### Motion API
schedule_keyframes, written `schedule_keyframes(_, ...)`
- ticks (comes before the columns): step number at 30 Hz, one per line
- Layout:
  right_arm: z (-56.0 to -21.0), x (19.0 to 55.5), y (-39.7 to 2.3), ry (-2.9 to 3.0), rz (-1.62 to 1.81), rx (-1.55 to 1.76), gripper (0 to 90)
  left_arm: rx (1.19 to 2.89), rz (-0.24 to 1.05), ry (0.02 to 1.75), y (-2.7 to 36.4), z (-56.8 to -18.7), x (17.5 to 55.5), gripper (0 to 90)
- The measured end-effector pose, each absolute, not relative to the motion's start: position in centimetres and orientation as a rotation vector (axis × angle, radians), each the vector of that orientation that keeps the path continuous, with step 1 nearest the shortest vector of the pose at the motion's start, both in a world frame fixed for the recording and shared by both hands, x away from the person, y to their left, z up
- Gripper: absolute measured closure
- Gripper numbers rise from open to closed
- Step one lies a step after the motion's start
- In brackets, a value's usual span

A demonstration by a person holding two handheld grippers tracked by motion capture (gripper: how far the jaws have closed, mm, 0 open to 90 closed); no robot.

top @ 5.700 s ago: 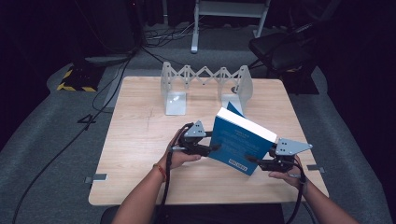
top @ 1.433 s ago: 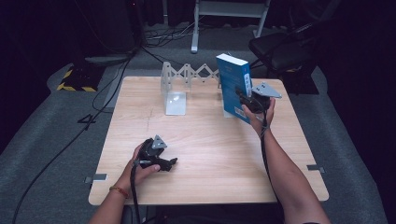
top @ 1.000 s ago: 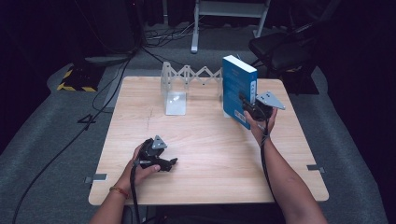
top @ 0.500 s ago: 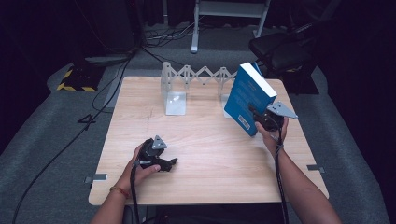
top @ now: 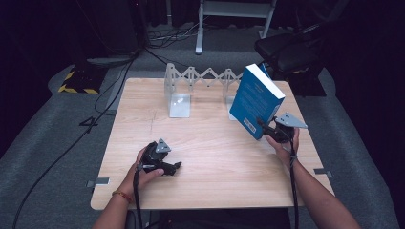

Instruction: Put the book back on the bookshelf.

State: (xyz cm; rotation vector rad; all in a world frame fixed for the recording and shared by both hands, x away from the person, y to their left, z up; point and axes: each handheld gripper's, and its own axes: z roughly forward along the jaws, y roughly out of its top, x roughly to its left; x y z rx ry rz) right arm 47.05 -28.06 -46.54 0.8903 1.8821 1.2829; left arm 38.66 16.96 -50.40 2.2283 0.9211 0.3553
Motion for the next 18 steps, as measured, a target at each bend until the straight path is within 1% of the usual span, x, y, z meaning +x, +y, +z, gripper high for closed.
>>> schedule_keyframes(2,-46.9,46.8,-28.2,1.912,1.249,0.877,56.1,2.227,0.352,0.923,16.9,-50.4,38.7,14.5)
schedule_keyframes(5,-47.3,46.8,-28.5,1.913,1.29,0.91,58.5,2.228,0.351,0.922,16.9,-50.4,38.7,14.5)
schedule_keyframes(11,-47.1,47.3,-27.6,1.906,1.28,0.942,60.6,2.228,0.346,0.92,16.9,-50.4,38.7,14.5)
schedule_keyframes(18,-46.8,49.4,-25.0,1.879,1.247,0.979,61.4,2.231,0.348,0.916,16.9,-50.4,38.7,14.5)
